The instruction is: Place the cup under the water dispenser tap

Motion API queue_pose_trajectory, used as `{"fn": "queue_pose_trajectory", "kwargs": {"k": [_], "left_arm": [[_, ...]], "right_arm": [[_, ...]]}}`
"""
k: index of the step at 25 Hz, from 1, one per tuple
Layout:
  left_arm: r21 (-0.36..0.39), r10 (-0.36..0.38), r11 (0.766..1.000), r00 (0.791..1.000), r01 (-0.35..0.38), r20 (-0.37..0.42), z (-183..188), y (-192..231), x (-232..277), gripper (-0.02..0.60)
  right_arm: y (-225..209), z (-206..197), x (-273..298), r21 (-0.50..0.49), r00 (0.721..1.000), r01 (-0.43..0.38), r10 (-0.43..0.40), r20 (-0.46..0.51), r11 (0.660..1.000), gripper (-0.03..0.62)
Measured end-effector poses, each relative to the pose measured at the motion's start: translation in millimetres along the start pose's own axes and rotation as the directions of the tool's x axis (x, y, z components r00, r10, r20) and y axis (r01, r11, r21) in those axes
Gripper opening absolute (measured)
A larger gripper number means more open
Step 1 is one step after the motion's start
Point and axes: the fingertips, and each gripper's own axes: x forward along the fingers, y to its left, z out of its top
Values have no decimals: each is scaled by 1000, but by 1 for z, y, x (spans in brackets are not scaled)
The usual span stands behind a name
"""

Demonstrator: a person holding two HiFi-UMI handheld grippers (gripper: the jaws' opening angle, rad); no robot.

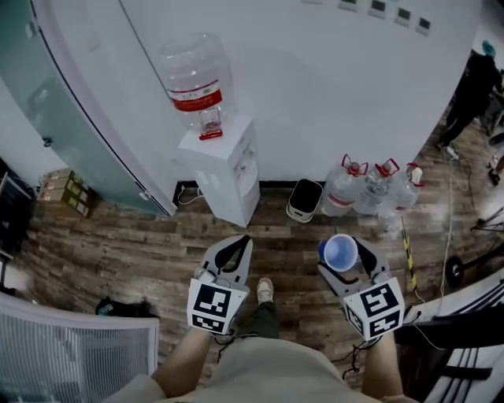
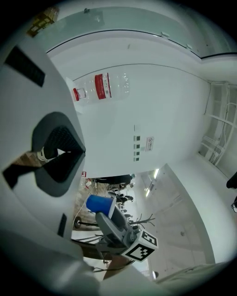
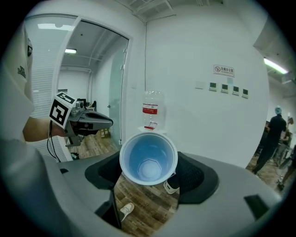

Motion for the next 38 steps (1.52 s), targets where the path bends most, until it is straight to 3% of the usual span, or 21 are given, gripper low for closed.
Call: {"fn": "queue_pose_trajectory", "kwargs": {"k": [12,22,30,34,38], "left_arm": [[-27,-10,1000,1000,10,-29,1,127,122,6],[-8,12,1000,999,-12,-48,2,179,191,6],[-46,119,991,989,-123,-82,-20,198,225,6],[-125,187,974,982,-189,-23,-14,210,249,6],[-110,269,956,962,-273,-48,-20,218,276,6]], "right_arm": [[-71,73,167,-47,998,-26,24,-53,999,362],[-113,98,261,-15,996,-77,76,-40,997,362],[-134,97,325,-58,981,-191,188,-50,980,362],[-159,97,363,-99,961,-273,267,-70,957,362],[-184,102,400,-150,939,-342,332,-85,928,362]]}}
